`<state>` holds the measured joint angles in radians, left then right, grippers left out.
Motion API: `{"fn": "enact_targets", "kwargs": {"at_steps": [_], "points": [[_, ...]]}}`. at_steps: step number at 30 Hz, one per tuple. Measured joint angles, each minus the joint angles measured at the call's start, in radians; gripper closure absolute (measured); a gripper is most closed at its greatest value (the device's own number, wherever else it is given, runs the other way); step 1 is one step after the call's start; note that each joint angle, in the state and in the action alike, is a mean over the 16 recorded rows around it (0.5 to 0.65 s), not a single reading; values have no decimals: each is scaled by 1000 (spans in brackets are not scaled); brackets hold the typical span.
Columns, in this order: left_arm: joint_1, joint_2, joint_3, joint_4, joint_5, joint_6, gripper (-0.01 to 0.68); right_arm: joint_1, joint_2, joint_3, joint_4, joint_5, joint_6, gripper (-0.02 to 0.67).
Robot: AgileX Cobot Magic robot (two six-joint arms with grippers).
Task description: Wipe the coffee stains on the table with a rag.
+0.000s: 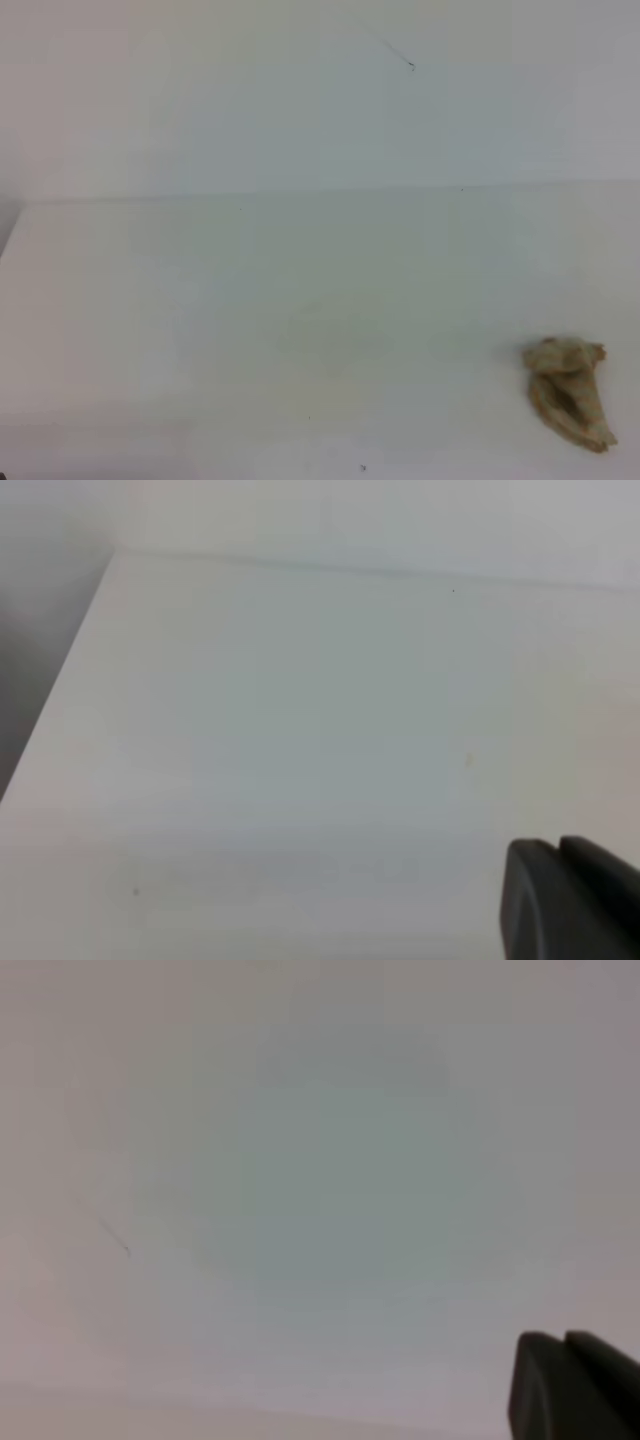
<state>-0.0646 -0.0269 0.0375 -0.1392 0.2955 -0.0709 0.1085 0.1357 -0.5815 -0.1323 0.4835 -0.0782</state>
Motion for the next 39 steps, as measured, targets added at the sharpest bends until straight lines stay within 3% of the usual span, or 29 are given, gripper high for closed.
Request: {"fn": "enact_targets", "kwargs": {"at_steps": [8, 15, 39], "points": [[-1, 0, 0, 0, 0, 0, 672, -47, -131, 329, 47, -147, 1, 648], [-2, 0, 0, 0, 0, 0, 672, -47, -159, 514, 75, -170, 1, 649], [-2, 2, -2, 0, 1, 0, 672, -47, -158, 587, 75, -160, 2, 649]]}}
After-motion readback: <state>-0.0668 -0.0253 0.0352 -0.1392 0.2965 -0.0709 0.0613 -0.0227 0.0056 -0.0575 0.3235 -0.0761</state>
